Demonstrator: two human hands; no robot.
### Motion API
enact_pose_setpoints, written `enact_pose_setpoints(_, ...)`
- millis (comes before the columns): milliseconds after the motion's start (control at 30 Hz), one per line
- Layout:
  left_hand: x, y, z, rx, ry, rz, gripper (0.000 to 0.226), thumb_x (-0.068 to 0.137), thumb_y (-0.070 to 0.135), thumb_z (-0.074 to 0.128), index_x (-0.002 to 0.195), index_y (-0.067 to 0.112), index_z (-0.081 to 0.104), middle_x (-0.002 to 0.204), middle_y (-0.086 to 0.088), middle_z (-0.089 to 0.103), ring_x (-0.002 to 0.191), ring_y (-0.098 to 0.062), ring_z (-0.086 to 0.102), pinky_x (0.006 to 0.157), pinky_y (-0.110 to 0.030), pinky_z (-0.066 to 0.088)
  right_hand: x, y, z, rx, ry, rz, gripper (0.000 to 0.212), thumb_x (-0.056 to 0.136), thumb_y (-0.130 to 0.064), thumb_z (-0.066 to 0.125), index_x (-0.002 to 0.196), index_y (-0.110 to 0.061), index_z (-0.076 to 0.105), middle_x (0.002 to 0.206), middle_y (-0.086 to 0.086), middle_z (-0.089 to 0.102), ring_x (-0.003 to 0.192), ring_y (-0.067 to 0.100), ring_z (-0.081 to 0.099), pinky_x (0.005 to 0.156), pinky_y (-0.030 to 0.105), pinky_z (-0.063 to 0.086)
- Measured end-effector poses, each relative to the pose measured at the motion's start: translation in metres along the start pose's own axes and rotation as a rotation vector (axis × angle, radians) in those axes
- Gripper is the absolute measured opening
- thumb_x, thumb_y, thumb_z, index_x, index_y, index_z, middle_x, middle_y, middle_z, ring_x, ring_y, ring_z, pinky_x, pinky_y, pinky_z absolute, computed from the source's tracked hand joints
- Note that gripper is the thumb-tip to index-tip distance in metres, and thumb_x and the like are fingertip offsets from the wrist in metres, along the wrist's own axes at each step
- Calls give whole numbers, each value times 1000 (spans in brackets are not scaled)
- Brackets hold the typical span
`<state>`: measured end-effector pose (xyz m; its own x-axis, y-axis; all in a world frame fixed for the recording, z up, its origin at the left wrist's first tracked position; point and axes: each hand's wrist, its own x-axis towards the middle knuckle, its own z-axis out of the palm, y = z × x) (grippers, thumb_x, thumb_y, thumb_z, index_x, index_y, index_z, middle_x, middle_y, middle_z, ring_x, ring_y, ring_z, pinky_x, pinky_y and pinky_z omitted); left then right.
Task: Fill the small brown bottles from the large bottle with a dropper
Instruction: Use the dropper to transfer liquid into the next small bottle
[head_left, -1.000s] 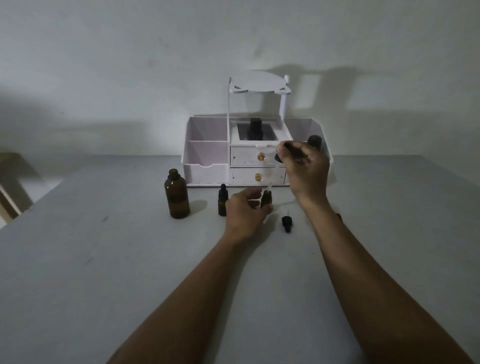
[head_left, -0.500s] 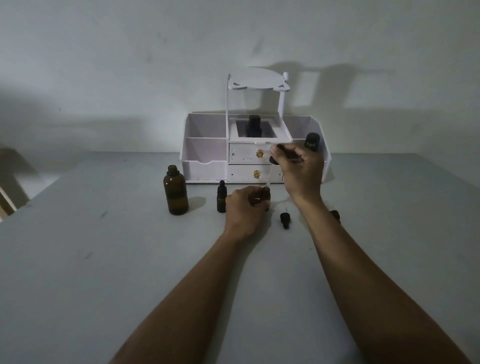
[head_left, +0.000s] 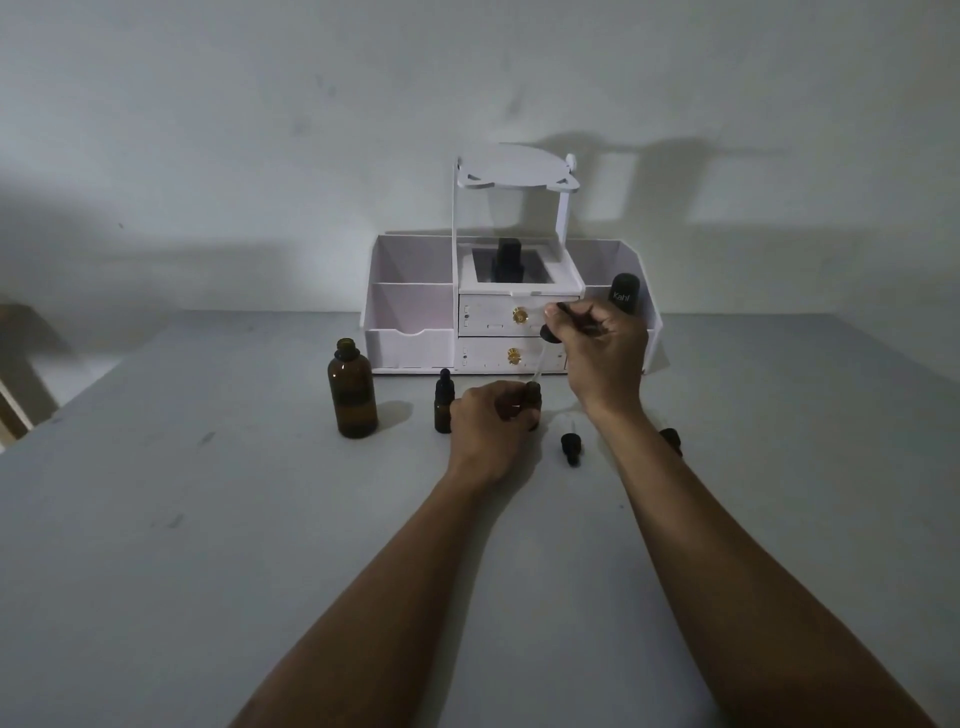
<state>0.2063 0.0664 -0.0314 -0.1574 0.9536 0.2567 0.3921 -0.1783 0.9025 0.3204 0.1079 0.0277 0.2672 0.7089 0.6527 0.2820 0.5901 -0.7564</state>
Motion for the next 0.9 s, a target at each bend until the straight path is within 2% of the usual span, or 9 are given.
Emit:
enact_pose_setpoints(100,0,-1,1,0,3,-5,37,87,9,73,124,12,69,115,0,73,93,-1,65,73,4,38,-1,-1,0,7,-10,2,7,84,-16,76,81,-10,74,74,-2,73,73,10,71,72,20,57)
enact_pose_setpoints(200,-1,-1,0,0,4,6,37,88,9,72,124,11,69,116,-2,73,100,-6,67,82,-2,42,-2,-6,-1,-10,-26,-23,4,84,-20,76,82,-19,73,72,-14,70,70,-1,68,69,12,53)
enact_pose_setpoints(333,-1,0,-1,-1,-22,3,39,88,9,72,127,10,67,120,-2,71,102,-6,65,97,-14,45,-5,-12,-1,-14,-29,-41,4,84,-23,76,83,-25,72,72,-19,69,70,-1,68,68,10,51)
enact_pose_setpoints(533,-2,-3,-3,-9,-28,-34,55,84,21,78,136,20,58,122,-1,66,94,-5,60,79,-12,45,-5,-19,-6,7,25,-66,5,88,-24,72,91,-26,68,79,-25,65,75,-7,65,70,7,51)
enact_pose_setpoints(633,-12,0,-12,-17,-80,-58,52,86,24,76,134,23,58,123,3,64,98,-6,59,78,-12,45,-3,-20,-8,19,77,-50,8,89,-24,71,96,-22,69,82,-17,67,77,-7,65,72,6,51)
enact_pose_setpoints(767,-23,1,-46,53,-202,-10,40,89,28,72,127,21,63,121,0,68,100,-6,64,84,-15,50,-3,-25,-7,41,98,-58,13,89,-25,71,100,-18,70,89,-4,71,82,3,67,74,10,54)
enact_pose_setpoints(900,-36,2,-90,100,-246,39,32,90,28,70,121,23,67,113,8,70,94,1,65,77,-11,50,-8,-37,0,65,78,-64,10,89,-23,71,98,-20,69,85,-14,68,84,8,68,77,19,58)
